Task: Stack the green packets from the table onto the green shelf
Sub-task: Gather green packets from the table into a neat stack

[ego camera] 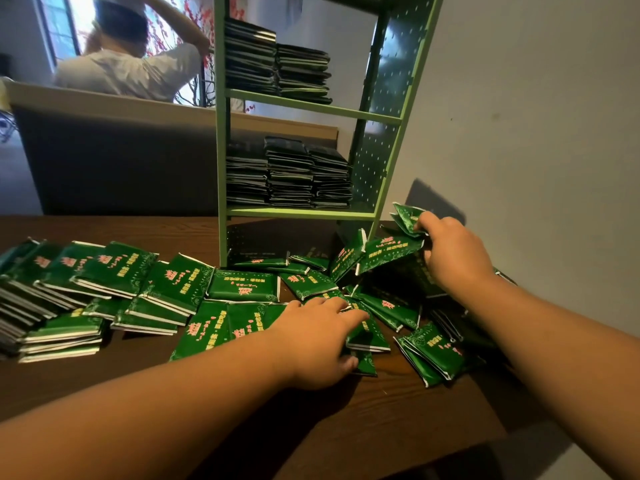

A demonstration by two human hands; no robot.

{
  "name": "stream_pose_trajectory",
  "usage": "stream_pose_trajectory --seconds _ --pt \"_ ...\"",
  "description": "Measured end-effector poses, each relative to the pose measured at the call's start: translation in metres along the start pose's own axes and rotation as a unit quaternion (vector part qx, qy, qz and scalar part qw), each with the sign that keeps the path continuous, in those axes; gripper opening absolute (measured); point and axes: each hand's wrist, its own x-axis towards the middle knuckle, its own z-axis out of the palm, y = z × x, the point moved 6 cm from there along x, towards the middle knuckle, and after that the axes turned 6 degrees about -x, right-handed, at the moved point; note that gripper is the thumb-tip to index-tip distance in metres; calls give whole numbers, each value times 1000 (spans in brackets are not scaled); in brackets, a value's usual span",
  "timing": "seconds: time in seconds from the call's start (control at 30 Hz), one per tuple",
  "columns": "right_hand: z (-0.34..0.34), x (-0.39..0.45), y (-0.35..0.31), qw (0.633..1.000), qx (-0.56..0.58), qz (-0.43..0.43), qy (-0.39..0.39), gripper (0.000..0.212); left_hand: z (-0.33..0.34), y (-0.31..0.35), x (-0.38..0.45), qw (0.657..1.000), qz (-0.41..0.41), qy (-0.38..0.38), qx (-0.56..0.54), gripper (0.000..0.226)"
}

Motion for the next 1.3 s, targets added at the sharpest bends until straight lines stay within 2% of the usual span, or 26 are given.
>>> stream_pose_trajectory --seconds 0.1,0.17,0.2,0.27,0.4,0.5,0.57,0.63,0.73,0.9,1.0,1.07,1.13,1.2,1.23,1.3 --pt "-18 -3 -11 997 57 3 42 40 -7 -4 -4 984 -13 67 -167 73" --pt "-31 -8 -23 993 98 7 69 40 -15 -8 -7 946 -40 119 -300 70" --pt "-38 -10 -30 989 123 9 77 41 -18 -13 -7 912 -66 145 -378 66" --pt "-50 -18 -48 980 176 2 90 43 -14 -27 -7 823 -132 175 -525 55" --pt "-71 -35 -97 958 256 -32 126 49 4 -46 -16 682 -197 198 -676 29" --pt "-82 -50 -137 935 321 -67 135 62 0 -58 -36 513 -199 256 -795 15" --pt "-83 -62 -166 917 364 -92 133 66 -2 -76 -52 431 -191 268 -840 22" --pt "-82 -73 -195 896 411 -110 130 62 -6 -92 -69 381 -180 240 -875 42" --pt "-79 -87 -232 850 503 -109 111 54 -16 -118 -97 364 -163 234 -887 60" --pt "-66 -93 -275 792 606 -61 45 44 -29 -152 -139 333 -144 276 -890 50" --pt "-57 -88 -299 718 696 -24 -3 34 -28 -180 -157 309 -127 294 -895 46" --pt "-53 -84 -310 689 725 10 -19 32 -33 -191 -166 328 -117 302 -888 36" --pt "-37 -80 -316 642 760 79 -55 34 -40 -199 -173 355 -115 309 -875 32" --pt "-9 -76 -327 571 791 175 -135 28 -45 -216 -177 414 -139 328 -838 38" --pt "0 -76 -330 548 791 210 -170 22 -46 -222 -178 448 -155 337 -814 46" --pt "13 -76 -330 543 777 247 -200 23 -46 -225 -177 488 -171 336 -787 56"
